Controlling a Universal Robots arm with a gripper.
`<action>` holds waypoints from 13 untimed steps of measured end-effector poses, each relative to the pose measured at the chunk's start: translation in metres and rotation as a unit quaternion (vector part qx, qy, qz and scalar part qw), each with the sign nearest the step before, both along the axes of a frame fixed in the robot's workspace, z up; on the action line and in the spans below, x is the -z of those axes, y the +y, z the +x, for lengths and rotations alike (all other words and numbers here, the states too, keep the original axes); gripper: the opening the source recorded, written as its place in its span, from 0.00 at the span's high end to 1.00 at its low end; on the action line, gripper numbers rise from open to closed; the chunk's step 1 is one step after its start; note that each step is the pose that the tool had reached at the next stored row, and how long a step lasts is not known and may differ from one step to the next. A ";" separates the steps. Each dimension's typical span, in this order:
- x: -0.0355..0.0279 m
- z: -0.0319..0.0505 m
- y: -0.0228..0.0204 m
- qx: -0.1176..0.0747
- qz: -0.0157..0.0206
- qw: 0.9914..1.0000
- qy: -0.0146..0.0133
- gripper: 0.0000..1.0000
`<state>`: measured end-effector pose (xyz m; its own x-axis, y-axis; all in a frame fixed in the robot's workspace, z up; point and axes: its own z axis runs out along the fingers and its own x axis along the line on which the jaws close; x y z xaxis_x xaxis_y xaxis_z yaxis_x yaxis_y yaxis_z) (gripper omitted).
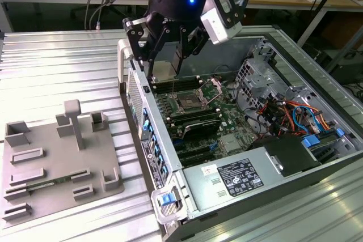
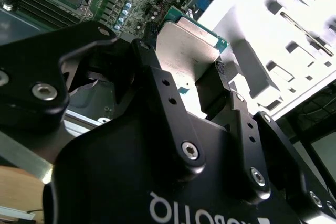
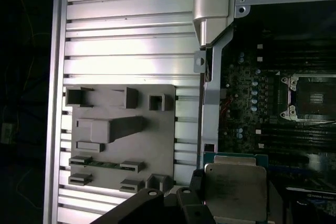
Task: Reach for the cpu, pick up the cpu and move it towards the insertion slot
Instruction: 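Pick up the cpu and move it towards the insertion slot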
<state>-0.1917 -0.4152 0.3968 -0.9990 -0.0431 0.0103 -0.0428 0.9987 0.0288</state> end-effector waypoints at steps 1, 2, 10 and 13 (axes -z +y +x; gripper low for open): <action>0.0000 0.0010 0.0000 0.000 0.000 1.000 0.000 0.45; 0.0000 0.0022 0.0001 0.000 0.000 1.000 0.000 0.45; 0.0000 0.0106 0.0008 0.000 0.000 1.000 0.000 0.45; 0.0000 0.0141 0.0011 0.000 0.000 1.000 0.000 0.45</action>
